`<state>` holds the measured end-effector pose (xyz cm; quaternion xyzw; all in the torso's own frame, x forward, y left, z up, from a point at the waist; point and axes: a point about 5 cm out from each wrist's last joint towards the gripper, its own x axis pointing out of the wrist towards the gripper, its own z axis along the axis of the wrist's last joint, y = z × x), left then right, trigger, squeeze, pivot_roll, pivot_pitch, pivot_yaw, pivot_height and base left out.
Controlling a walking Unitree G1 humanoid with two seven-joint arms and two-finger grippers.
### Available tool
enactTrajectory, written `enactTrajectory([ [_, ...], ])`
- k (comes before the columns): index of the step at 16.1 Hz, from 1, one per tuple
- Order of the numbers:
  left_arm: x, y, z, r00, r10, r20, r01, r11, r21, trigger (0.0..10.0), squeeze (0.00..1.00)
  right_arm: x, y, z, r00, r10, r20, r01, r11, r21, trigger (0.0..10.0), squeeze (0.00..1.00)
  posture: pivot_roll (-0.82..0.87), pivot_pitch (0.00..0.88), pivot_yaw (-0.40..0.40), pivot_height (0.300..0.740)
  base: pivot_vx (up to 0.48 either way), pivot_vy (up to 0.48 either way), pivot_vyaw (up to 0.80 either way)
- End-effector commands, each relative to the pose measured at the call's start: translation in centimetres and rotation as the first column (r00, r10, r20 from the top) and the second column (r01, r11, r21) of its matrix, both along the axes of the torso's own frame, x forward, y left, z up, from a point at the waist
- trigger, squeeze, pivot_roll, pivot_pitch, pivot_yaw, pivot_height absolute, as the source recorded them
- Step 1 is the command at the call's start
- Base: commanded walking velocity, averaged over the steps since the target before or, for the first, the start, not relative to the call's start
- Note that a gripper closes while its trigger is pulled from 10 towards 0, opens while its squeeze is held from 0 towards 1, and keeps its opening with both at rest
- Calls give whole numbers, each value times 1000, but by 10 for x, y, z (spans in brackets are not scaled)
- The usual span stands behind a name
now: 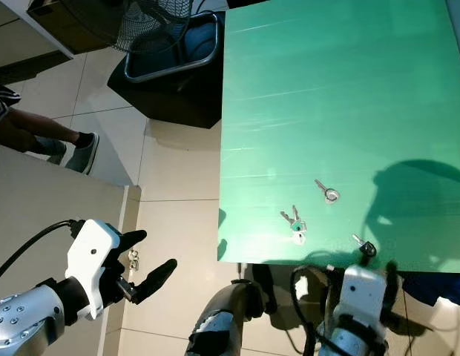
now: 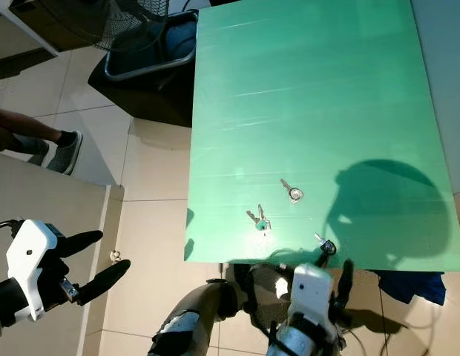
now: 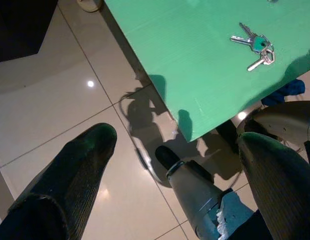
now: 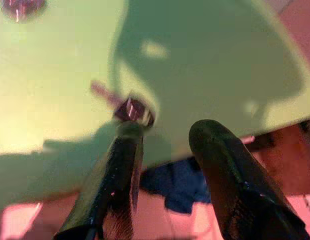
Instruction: Hang keys on a hook
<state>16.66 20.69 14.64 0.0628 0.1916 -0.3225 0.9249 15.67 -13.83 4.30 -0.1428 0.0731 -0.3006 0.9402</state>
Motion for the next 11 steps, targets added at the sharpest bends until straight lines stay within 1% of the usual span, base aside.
enactTrajectory([
  [1, -2, 8, -1, 999, 26, -25, -25, 999, 28, 10000, 0, 5, 41, -1, 1000, 3, -26, 2, 988, 156, 10000, 0, 26, 463, 400, 740, 0, 0, 0],
  [3, -3, 9, 0, 999, 27, -27, -26, 999, 32, 10000, 0, 11, 33, -9, 996, 54, -76, -50, 997, 50, 10000, 0, 21, 464, 400, 740, 0, 0, 0],
  [4, -3, 8, 0, 999, 25, -26, -24, 999, 32, 10000, 0, 15, 26, -15, 993, 73, -88, -73, 997, 9, 10000, 0, 21, 464, 400, 740, 0, 0, 0],
  [5, -3, 8, 0, 999, 26, -25, -25, 999, 29, 10000, 0, 19, 13, -18, 993, 83, -86, -87, 995, -45, 10000, 0, 20, 464, 400, 740, 0, 0, 0],
  [7, -3, 8, -1, 999, 30, -28, -29, 999, 29, 10000, 0, 22, -2, -16, 995, 71, -73, -77, 993, -88, 10000, 0, 19, 465, 400, 740, 0, 0, 0],
  [9, -4, 7, -2, 999, 35, -27, -34, 999, 25, 10000, 0, 25, -5, -12, 994, 88, -64, -97, 985, -141, 10000, 0, 17, 468, 400, 740, 0, 0, 0],
  [11, -4, 6, -2, 999, 38, -26, -37, 999, 20, 10000, 0, 29, -1, -6, 992, 117, -39, -122, 978, -169, 10000, 0, 8, 465, 400, 740, 0, 0, 0],
])
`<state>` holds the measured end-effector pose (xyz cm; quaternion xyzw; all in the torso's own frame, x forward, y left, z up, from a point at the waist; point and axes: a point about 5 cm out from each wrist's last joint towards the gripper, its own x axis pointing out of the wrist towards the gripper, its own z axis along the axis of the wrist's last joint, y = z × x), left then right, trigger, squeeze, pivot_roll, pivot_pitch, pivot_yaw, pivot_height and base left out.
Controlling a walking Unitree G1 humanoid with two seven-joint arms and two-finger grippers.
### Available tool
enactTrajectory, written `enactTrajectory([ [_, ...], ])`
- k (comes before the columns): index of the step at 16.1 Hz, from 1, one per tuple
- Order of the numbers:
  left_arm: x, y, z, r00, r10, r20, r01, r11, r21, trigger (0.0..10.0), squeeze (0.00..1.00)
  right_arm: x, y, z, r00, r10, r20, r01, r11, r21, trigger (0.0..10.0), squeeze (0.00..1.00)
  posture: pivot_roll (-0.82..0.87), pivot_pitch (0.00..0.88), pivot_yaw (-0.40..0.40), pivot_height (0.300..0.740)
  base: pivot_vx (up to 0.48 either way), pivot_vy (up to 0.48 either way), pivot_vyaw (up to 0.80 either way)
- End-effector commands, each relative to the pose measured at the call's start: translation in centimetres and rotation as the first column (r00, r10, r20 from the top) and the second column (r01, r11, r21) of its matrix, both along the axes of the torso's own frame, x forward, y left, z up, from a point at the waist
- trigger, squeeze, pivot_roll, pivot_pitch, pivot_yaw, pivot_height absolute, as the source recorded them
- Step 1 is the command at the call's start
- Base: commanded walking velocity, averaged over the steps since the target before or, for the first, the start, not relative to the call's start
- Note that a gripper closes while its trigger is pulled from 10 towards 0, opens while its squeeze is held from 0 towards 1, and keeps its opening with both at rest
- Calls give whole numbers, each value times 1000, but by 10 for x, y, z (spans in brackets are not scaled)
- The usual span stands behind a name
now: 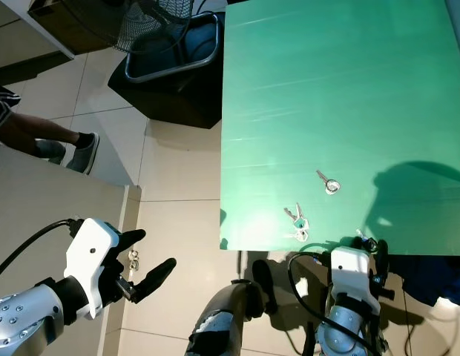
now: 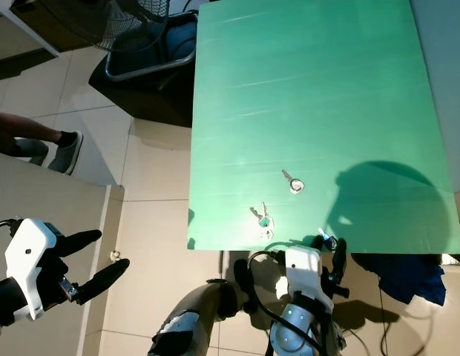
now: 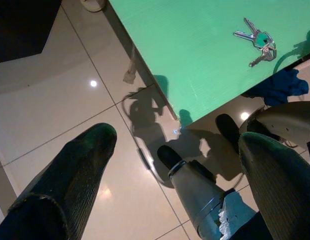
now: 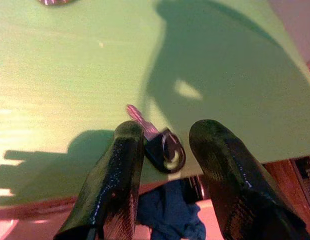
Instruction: Hang keys on a hook
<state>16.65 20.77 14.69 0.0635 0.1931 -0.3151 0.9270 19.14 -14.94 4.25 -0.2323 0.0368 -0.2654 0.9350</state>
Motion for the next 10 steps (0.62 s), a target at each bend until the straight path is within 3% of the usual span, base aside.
enactTrajectory([
  [1, -4, 4, -3, 999, 25, -26, -24, 1000, 12, 10000, 0, -7, 12, -4, 999, 32, -28, -31, 999, 15, 10000, 0, 8, 466, 399, 740, 0, 0, 0],
  [4, -5, 3, -4, 999, 29, -27, -29, 1000, 8, 10000, 0, -8, 15, 2, 999, 45, -1, -45, 999, 10, 10000, 0, 4, 464, 395, 740, 0, 0, 0],
  [5, -5, 3, -4, 999, 30, -27, -30, 1000, 6, 10000, 0, -10, 16, 3, 999, 47, 5, -47, 999, 23, 0, 0, 0, 465, 393, 740, 0, 0, 0],
  [10, -4, 4, -5, 999, 31, -31, -30, 999, 11, 10000, 0, -13, 14, -5, 999, 16, -40, -14, 998, 54, 0, 0, 9, 464, 400, 740, 0, 0, 0],
])
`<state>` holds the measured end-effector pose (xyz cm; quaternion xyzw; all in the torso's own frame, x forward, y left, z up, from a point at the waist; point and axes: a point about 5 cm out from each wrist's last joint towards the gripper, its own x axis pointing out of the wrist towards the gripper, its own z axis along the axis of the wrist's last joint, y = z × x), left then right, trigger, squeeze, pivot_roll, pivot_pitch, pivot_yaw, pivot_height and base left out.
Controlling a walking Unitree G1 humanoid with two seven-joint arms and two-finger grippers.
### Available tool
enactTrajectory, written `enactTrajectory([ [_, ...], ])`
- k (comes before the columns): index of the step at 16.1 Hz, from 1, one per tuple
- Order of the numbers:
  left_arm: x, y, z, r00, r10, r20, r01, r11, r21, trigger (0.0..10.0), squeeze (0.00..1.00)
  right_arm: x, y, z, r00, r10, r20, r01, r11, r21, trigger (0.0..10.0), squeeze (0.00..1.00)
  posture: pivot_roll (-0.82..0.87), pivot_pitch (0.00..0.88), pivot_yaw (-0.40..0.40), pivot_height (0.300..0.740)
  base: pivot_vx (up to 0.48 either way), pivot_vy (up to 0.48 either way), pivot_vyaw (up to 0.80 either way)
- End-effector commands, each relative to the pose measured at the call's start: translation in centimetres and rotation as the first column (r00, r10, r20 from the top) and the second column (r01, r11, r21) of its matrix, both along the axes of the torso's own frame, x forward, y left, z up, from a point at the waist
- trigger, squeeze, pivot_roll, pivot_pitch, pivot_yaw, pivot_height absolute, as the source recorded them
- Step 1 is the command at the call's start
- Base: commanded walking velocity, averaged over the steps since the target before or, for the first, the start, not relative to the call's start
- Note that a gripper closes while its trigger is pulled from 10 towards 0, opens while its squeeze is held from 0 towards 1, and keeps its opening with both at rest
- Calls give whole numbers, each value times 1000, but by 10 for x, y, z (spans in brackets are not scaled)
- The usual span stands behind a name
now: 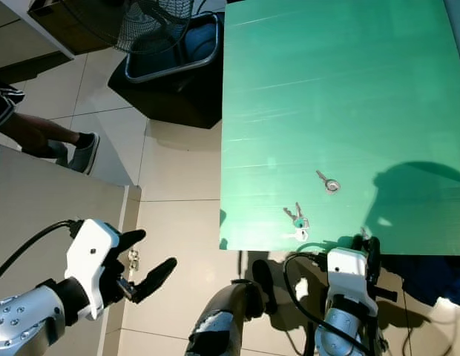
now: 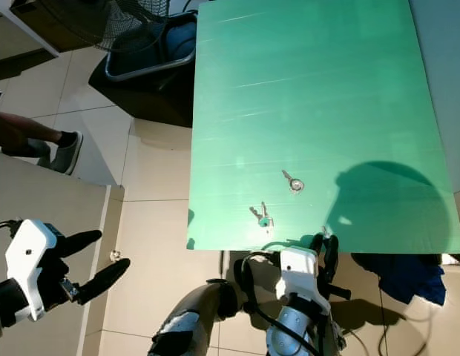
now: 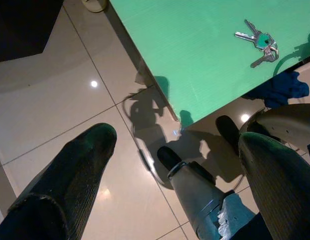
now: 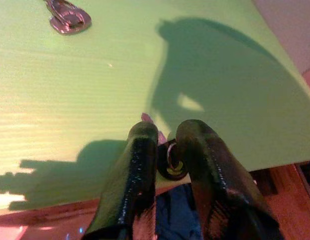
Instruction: Hang keys on a hook
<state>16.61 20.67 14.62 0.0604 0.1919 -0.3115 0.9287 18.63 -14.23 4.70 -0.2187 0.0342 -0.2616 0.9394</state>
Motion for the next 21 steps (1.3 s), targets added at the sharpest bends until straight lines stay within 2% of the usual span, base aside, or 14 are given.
enactTrajectory([
  [1, -3, 4, -5, 999, 22, -33, -22, 1000, 16, 10000, 0, -7, 6, -10, 998, -5, -58, 6, 1000, 29, 6235, 0, 7, 460, 400, 740, 0, 0, 0],
  [2, -2, 3, -7, 999, 23, -35, -22, 1000, 18, 10000, 0, -4, 5, -6, 999, -7, -51, 9, 999, 38, 10000, 0, 3, 457, 399, 740, 0, 0, 0],
  [4, 7, -3, -16, 999, 33, -22, -32, 999, 7, 10000, 0, 2, 5, 9, 1000, 4, 4, -4, 1000, 23, 10000, 0, -33, 419, 374, 740, 0, 0, 0],
  [5, 22, -14, -26, 999, 46, 2, -46, 998, -30, 10000, 0, 9, 8, 28, 993, 68, 94, -63, 996, -56, 10000, 0, -85, 346, 341, 740, 0, 0, 0],
  [6, 32, -21, -29, 998, 51, 21, -50, 997, -54, 10000, 0, 13, 11, 41, 983, 115, 141, -102, 990, -94, 10000, 0, -106, 312, 326, 740, 0, 0, 0],
  [7, 38, -26, -32, 998, 55, 33, -53, 997, -63, 10000, 0, 15, 12, 43, 979, 136, 152, -120, 987, -107, 10000, 0, -122, 286, 316, 740, 0, 0, 0],
  [8, 57, -40, -40, 995, 69, 66, -63, 994, -93, 10000, 0, 21, 12, 50, 968, 184, 170, -162, 978, -132, 10000, 0, -165, 216, 291, 740, 0, 0, 0],
  [10, 79, -59, -55, 995, 57, 82, -49, 994, -103, 10000, 0, 29, 3, 48, 967, 197, 161, -177, 976, -129, 10000, 0, -214, 121, 267, 740, 0, 0, 0],
  [12, 97, -70, -61, 994, 48, 99, -36, 992, -119, 10000, 0, 38, -11, 44, 981, 138, 136, -139, 990, 1, 10000, 0, -262, 10, 260, 740, 0, 0, 0],
  [13, 114, -79, -63, 990, 39, 133, -24, 993, -114, 10000, 0, 47, -21, 40, 988, 108, 112, -121, 986, 117, 10000, 0, -273, 0, 259, 740, 0, 0, 0],
  [16, 150, -89, -65, 980, 106, 167, -84, 988, -132, 10000, 0, 74, -40, 46, 989, 92, 118, -117, 966, 229, 10000, 0, -322, 0, 247, 740, 0, 0, 0],
  [18, 158, -95, -66, 980, 117, 163, -95, 986, -135, 10000, 0, 79, -49, 43, 992, 77, 99, -102, 957, 273, 10000, 0, -339, 0, 246, 740, 0, 0, 0],
  [20, 165, -99, -69, 980, 135, 148, -112, 982, -155, 10000, 0, 82, -45, 35, 988, 137, 65, -150, 946, 287, 10000, 0, -343, 0, 247, 740, 0, 0, 0],
  [21, 166, -93, -73, 976, 196, 92, -176, 965, -196, 10000, 0, 81, -42, 33, 981, 182, 63, -192, 938, 289, 10000, 0, -340, 0, 237, 740, 0, 0, 0],
])
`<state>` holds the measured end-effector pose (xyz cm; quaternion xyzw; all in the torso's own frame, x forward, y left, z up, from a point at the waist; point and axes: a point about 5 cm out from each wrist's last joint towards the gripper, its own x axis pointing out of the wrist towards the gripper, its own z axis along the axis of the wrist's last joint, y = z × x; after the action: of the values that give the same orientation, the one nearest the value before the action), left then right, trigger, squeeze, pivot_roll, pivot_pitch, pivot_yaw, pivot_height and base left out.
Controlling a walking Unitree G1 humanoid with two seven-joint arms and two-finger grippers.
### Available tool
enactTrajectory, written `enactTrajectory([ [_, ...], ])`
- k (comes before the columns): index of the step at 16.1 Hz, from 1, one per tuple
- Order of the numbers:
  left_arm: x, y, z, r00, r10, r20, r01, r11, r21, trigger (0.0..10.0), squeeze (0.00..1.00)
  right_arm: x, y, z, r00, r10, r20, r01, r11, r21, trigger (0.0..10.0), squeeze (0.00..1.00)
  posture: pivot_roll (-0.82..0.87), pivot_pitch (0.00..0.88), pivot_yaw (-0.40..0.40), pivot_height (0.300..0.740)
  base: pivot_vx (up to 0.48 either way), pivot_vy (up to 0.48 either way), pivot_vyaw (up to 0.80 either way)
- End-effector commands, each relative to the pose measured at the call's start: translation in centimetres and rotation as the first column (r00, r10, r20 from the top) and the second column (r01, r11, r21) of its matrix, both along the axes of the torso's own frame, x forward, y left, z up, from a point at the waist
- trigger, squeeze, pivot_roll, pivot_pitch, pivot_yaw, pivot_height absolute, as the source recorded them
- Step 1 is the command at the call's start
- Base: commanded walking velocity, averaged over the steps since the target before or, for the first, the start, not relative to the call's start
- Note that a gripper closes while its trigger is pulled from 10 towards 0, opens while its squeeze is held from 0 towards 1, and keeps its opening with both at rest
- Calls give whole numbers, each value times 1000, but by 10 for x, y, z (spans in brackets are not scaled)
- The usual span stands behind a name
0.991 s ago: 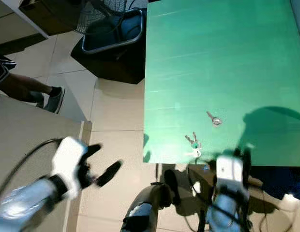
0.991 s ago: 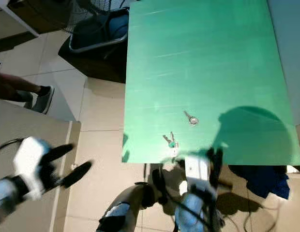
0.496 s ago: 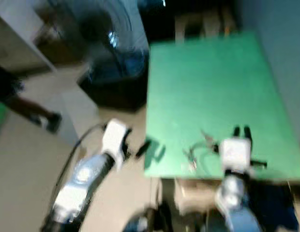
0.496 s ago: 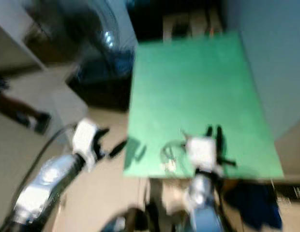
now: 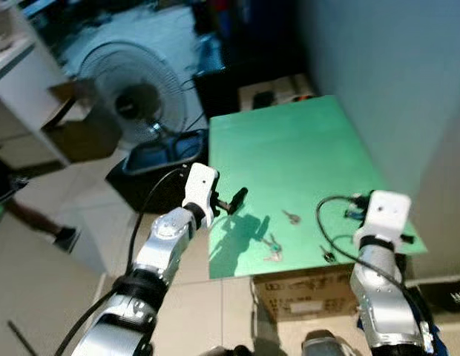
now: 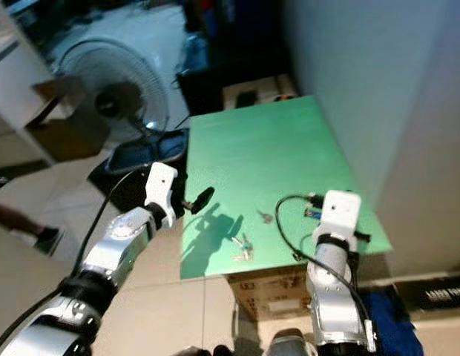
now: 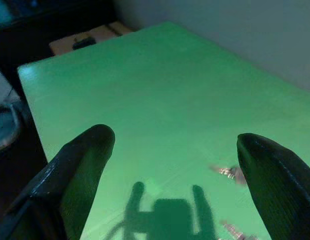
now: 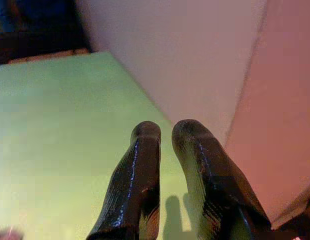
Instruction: Hang keys on a hook
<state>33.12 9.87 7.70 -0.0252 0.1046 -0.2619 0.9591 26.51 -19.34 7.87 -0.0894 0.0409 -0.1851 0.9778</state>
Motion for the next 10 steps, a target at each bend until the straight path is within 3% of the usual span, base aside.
enactTrajectory([
  [1, 5, 27, -7, 986, 150, -75, -154, 987, -53, 10000, 0, 0, 15, -4, 993, 118, -24, -118, 993, -24, 10000, 0, -332, 0, 222, 740, 0, 0, 0],
  [2, 9, 49, -11, 956, 273, -112, -282, 957, -73, 10000, 0, -5, 23, -15, 972, 218, -94, -225, 971, -80, 10000, 0, -326, 0, 213, 740, 0, 0, 0],
  [4, 8, 71, -16, 923, 367, -119, -374, 926, -44, 10000, 0, -14, 21, -26, 959, 251, -132, -261, 963, -63, 10000, 0, -308, 0, 194, 740, 0, 0, 0],
  [6, 5, 75, -18, 928, 364, -74, -366, 930, -13, 10000, 0, -16, 20, -32, 952, 267, -147, -281, 956, -83, 10000, 0, -293, 0, 185, 740, 0, 0, 0],
  [10, -6, 68, -27, 939, 342, -12, -343, 939, -24, 10000, 0, -18, 35, -25, 917, 385, -101, -398, 882, -251, 10000, 0, -284, 0, 159, 740, 0, 0, 0],
])
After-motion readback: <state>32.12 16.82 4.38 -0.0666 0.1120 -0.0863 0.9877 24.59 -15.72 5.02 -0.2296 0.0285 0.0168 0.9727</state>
